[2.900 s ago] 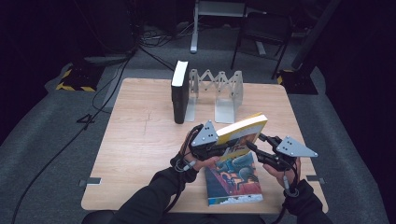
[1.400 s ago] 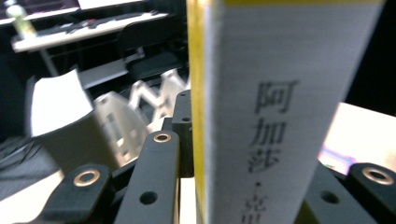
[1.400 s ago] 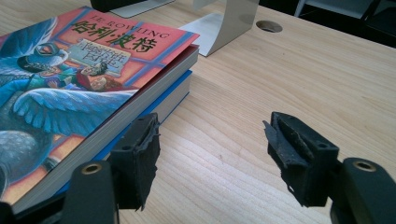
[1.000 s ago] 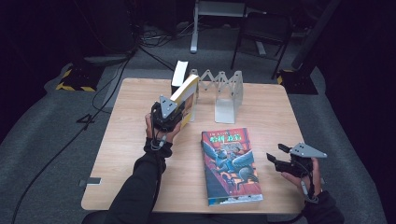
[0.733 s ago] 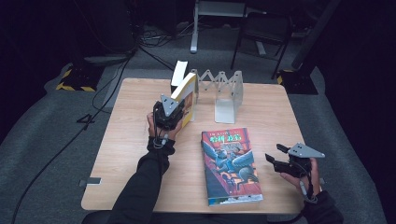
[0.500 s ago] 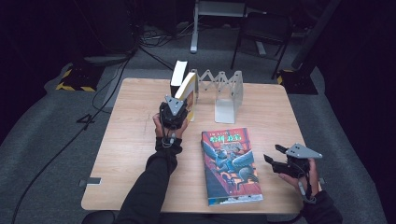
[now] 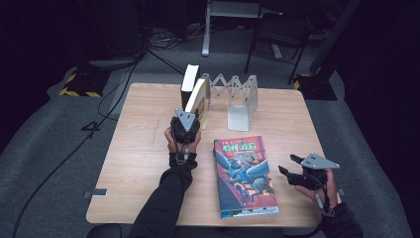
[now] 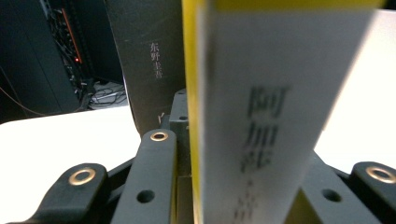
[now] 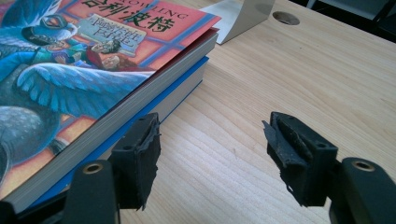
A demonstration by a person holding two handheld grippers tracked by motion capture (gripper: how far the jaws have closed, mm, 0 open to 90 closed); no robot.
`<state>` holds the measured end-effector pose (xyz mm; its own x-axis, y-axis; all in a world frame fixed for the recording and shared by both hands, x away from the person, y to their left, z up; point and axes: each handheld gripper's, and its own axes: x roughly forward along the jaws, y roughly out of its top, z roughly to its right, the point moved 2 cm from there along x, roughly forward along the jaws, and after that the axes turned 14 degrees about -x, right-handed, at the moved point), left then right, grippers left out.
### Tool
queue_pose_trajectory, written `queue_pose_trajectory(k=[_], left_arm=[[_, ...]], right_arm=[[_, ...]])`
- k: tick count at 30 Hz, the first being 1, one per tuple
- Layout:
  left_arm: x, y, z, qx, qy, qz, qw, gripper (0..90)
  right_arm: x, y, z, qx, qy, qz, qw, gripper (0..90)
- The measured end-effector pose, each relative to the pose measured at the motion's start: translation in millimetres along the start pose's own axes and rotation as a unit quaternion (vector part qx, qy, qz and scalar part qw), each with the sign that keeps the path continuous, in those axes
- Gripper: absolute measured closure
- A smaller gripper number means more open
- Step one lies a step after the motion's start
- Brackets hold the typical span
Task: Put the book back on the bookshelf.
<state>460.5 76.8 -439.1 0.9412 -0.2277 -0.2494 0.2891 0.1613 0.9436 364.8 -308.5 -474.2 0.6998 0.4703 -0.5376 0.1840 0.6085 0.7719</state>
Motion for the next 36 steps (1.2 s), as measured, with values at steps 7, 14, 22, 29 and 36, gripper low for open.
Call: queue_pose_trajectory(k=[7,14,22,29,36], left_arm=[[-2.6,-27.7,-10.3,-0.017,0.0,-0.043,0.9989,64.6],[-2.5,-56.9,-20.8,-0.041,0.003,-0.1,0.9941,60.1],[6.4,-59.9,-8.2,-0.007,0.031,-0.099,0.9946,74.6],[22.5,-54.6,-3.0,-0.049,0.049,-0.099,0.9927,74.8],[33.8,-50.8,-1.8,-0.071,0.047,-0.099,0.9914,74.4]], right_arm=[[1.9,0.6,-5.7,-0.019,0.026,-0.006,0.9995,38.7],[3.9,0.6,-8.1,-0.024,0.032,-0.013,0.9991,37.7],[4.5,0.3,-8.0,-0.024,0.03,-0.014,0.9991,37.3],[6.3,-0.4,-9.1,-0.029,0.031,-0.02,0.9989,37.2],[7.1,-1.9,-8.2,-0.026,0.032,-0.02,0.9989,37.2]])
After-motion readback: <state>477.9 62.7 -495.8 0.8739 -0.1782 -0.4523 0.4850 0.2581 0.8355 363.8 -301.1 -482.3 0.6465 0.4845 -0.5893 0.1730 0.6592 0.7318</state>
